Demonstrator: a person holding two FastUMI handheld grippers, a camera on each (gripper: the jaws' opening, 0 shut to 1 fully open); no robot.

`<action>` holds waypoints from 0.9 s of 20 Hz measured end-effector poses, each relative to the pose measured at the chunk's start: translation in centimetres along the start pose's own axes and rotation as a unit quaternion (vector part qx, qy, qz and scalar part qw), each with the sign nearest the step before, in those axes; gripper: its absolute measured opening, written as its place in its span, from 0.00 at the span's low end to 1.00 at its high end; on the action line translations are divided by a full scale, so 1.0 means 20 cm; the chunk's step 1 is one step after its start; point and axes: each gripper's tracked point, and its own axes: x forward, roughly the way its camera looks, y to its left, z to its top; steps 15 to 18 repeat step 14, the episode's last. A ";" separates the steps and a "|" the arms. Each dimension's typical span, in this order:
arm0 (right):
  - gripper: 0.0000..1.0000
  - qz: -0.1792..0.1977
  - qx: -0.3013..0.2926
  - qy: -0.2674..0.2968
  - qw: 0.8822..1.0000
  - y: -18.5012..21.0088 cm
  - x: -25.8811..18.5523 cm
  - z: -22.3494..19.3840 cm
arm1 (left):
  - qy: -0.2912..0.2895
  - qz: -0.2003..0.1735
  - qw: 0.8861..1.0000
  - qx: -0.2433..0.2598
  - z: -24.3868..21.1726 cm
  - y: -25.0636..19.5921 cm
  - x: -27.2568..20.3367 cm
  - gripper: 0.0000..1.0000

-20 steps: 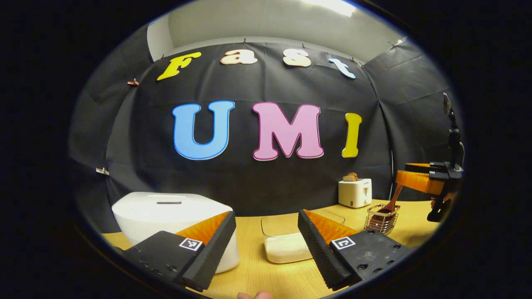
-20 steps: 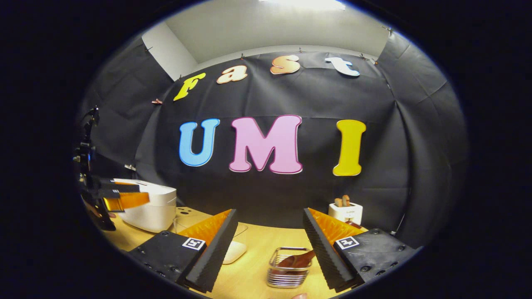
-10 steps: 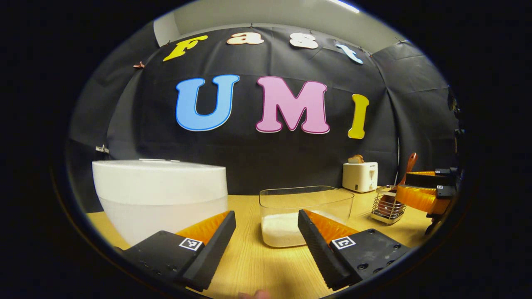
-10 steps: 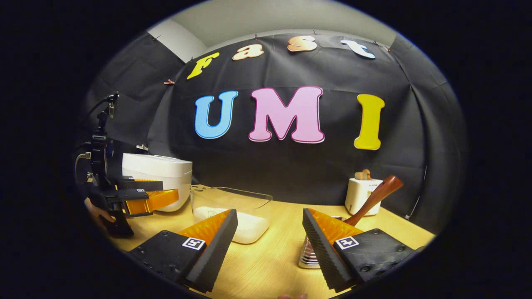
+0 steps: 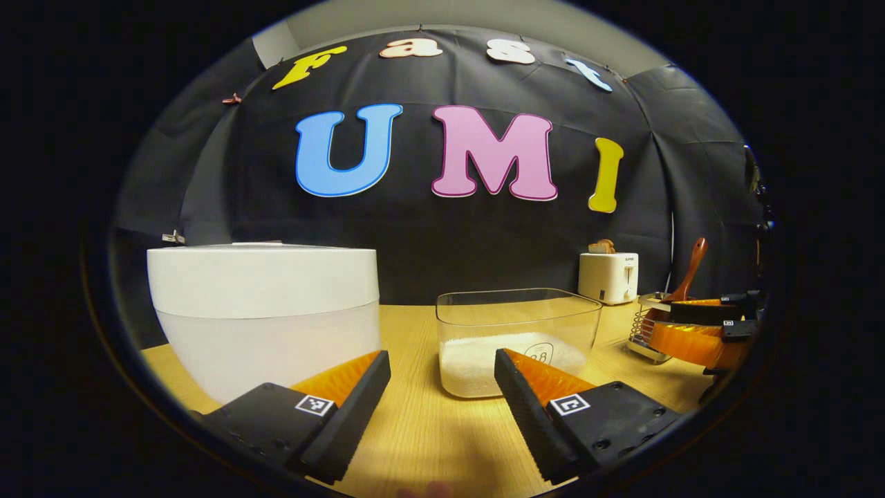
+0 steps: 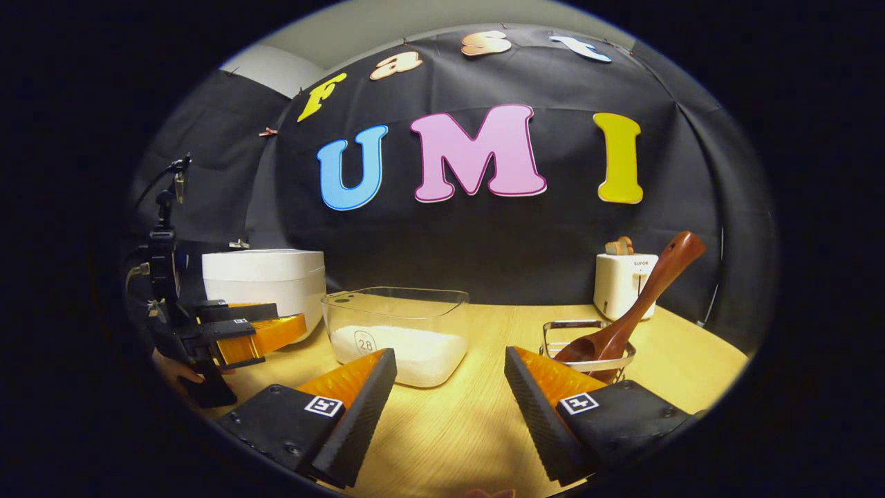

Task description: Close the left gripper, press the button to open the rice cooker; take a wooden spoon from the chopstick holder with the right hand, scoop a spoonful of rice and pour it into the rice cooker, then put the wooden spoon back into the chopstick holder.

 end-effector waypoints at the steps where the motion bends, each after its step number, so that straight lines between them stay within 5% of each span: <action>1: 0.98 -0.001 0.000 0.001 1.000 0.00 0.00 0.00 | 0.000 0.000 1.000 0.001 0.00 0.00 0.01 0.98; 18: 0.98 -0.013 -0.001 0.000 1.000 -0.03 0.03 -0.01 | 0.000 0.001 1.000 0.001 0.00 0.00 0.01 0.98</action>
